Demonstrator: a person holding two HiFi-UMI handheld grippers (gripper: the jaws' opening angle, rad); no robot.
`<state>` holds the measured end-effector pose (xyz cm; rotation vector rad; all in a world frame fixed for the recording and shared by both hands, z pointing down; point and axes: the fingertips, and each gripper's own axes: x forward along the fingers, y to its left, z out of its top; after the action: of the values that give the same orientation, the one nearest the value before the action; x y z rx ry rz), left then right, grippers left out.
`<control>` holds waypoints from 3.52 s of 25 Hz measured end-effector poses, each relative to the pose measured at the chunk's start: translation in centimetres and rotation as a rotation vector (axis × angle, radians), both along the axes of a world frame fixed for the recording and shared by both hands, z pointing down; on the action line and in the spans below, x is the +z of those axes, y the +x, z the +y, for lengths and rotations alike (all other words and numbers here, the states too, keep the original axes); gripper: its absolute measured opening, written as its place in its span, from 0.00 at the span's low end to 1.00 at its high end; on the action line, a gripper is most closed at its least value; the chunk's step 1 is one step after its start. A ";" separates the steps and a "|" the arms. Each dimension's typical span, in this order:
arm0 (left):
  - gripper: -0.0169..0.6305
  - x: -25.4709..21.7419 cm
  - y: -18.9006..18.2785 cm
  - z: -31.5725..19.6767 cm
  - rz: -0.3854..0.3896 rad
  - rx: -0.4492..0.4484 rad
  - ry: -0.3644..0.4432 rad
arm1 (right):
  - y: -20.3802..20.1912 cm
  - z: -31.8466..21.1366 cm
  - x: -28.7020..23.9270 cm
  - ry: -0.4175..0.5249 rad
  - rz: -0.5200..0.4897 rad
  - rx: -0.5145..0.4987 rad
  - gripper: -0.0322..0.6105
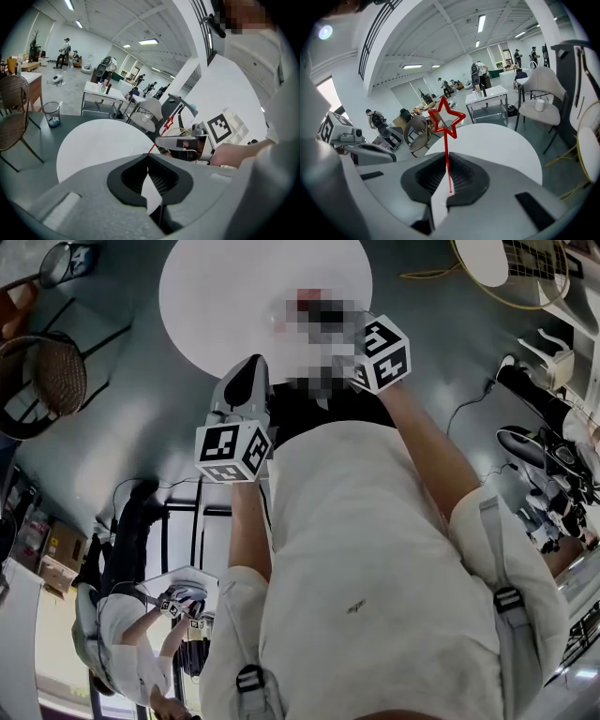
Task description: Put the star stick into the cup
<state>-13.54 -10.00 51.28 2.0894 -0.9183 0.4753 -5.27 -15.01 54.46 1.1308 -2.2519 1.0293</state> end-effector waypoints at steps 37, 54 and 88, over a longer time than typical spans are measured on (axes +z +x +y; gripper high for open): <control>0.04 -0.2 0.3 1.0 0.010 -0.015 -0.002 | 0.0 2.2 3.5 -0.042 0.068 -0.001 0.10; 0.04 -0.1 0.1 1.2 0.008 -0.023 0.000 | -0.2 2.6 4.0 -0.051 0.074 -0.020 0.20; 0.04 -2.3 0.0 -1.0 0.023 -0.032 0.077 | 1.6 2.8 2.3 -0.085 0.074 0.016 0.32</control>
<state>-13.51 -10.96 48.93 2.1417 -0.9686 0.4041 -3.64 -12.25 56.79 1.1345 -2.1241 1.0616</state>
